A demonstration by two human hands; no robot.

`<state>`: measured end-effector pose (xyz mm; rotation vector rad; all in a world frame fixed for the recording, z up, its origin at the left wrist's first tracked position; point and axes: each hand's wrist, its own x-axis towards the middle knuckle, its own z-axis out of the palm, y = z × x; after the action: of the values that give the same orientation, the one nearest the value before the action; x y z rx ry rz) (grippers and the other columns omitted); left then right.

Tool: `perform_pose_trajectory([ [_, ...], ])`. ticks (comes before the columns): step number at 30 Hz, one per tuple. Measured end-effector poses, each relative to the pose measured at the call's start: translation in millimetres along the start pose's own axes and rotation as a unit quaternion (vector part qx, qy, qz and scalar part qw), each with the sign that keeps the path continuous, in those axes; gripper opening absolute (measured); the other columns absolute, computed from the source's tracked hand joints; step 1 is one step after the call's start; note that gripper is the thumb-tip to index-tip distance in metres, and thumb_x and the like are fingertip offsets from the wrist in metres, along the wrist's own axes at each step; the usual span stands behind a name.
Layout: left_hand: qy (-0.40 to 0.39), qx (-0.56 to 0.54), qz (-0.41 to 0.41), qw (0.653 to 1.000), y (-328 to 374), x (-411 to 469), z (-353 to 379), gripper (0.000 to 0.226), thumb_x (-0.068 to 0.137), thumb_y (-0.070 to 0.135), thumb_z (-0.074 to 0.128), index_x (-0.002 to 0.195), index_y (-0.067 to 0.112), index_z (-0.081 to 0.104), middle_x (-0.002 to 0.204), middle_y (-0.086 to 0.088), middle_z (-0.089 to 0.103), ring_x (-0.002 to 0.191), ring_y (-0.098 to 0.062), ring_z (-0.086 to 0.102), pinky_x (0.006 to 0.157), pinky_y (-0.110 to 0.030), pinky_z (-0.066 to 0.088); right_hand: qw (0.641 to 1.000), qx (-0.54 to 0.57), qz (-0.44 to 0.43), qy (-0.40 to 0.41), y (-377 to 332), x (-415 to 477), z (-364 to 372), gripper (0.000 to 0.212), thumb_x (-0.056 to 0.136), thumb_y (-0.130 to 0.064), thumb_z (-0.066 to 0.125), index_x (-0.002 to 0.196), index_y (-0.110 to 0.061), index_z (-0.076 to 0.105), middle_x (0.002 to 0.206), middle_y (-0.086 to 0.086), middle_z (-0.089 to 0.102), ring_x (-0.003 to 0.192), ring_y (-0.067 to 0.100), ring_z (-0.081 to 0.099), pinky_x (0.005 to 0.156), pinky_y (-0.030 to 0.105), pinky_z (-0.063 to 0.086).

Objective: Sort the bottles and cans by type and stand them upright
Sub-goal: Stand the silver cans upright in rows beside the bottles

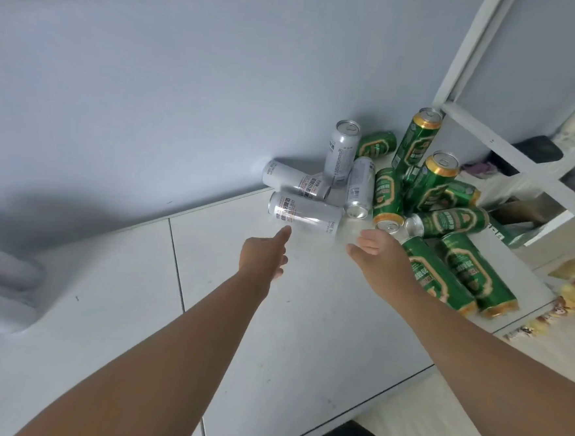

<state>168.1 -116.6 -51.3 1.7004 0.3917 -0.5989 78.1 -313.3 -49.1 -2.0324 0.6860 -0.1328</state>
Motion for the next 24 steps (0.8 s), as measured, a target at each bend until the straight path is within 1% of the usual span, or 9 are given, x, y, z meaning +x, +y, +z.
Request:
perform_pose_trajectory([
  [2,0.002,-0.018,-0.023,1.000,12,9,10,0.036,0.091,0.044,0.072,0.081,0.011,0.061,0.087,-0.004,0.066,0.081,-0.019,0.066,0.083,-0.036,0.058,1.000,-0.014,-0.010,-0.006,0,16,-3,0.044,0.091,-0.032,0.071,0.129,-0.014,0.059,0.123,-0.002,0.065,0.117,0.014,0.061,0.102,0.033,0.047],
  [5,0.014,-0.043,-0.042,0.998,28,23,25,0.036,0.091,0.045,0.072,0.082,0.014,0.057,0.087,-0.004,0.064,0.079,-0.020,0.064,0.084,-0.036,0.058,0.999,-0.026,-0.030,-0.015,-4,48,-10,0.043,0.091,-0.032,0.071,0.128,-0.013,0.060,0.122,-0.001,0.066,0.116,0.015,0.061,0.099,0.031,0.046],
  [7,0.020,-0.059,-0.062,0.996,37,32,34,0.036,0.091,0.047,0.071,0.084,0.014,0.058,0.088,-0.006,0.067,0.078,-0.021,0.065,0.083,-0.036,0.057,0.999,-0.020,-0.036,-0.013,-9,68,-15,0.043,0.092,-0.032,0.071,0.128,-0.011,0.061,0.122,-0.001,0.066,0.115,0.015,0.062,0.097,0.029,0.046],
  [10,0.029,-0.077,-0.087,0.993,47,47,50,0.034,0.091,0.050,0.069,0.090,0.018,0.057,0.098,-0.009,0.073,0.081,-0.022,0.073,0.078,-0.034,0.058,0.999,-0.018,-0.049,-0.017,-21,99,-23,0.047,0.092,-0.030,0.071,0.132,-0.009,0.058,0.125,0.000,0.064,0.113,0.013,0.060,0.093,0.025,0.042],
  [14,0.044,-0.103,-0.121,0.986,51,63,71,0.036,0.091,0.052,0.067,0.092,0.019,0.055,0.094,-0.013,0.076,0.075,-0.025,0.076,0.066,-0.032,0.057,0.998,-0.009,-0.067,-0.022,-32,143,-27,0.051,0.091,-0.033,0.072,0.133,-0.009,0.055,0.129,0.003,0.063,0.119,0.018,0.059,0.095,0.030,0.044],
  [16,0.058,-0.097,-0.131,0.985,52,69,77,0.038,0.089,0.055,0.068,0.092,0.019,0.054,0.095,-0.013,0.076,0.074,-0.025,0.077,0.064,-0.032,0.057,0.996,-0.017,-0.083,-0.018,-40,165,-27,0.052,0.090,-0.035,0.072,0.131,-0.010,0.054,0.125,0.003,0.061,0.116,0.018,0.058,0.095,0.033,0.046],
  [19,0.076,-0.071,-0.135,0.985,52,78,80,0.043,0.085,0.059,0.068,0.095,0.019,0.058,0.100,-0.010,0.074,0.072,-0.025,0.078,0.063,-0.032,0.060,0.995,-0.010,-0.098,-0.005,-51,193,-24,0.060,0.088,-0.039,0.074,0.135,-0.009,0.051,0.122,0.002,0.056,0.109,0.016,0.054,0.088,0.029,0.041],
  [22,0.090,-0.050,-0.136,0.985,59,85,83,0.051,0.080,0.064,0.071,0.097,0.017,0.059,0.099,-0.011,0.073,0.070,-0.027,0.078,0.060,-0.034,0.061,0.994,-0.005,-0.112,-0.003,-56,215,-19,0.052,0.084,-0.038,0.076,0.122,-0.011,0.054,0.116,0.001,0.056,0.103,0.016,0.053,0.081,0.029,0.039],
  [24,0.096,-0.032,-0.145,0.984,65,89,86,0.055,0.076,0.066,0.074,0.095,0.017,0.059,0.099,-0.012,0.072,0.068,-0.028,0.077,0.062,-0.037,0.064,0.993,-0.004,-0.117,-0.009,-57,224,-15,0.051,0.082,-0.040,0.077,0.119,-0.012,0.055,0.113,0.001,0.059,0.099,0.016,0.055,0.076,0.027,0.040],
])
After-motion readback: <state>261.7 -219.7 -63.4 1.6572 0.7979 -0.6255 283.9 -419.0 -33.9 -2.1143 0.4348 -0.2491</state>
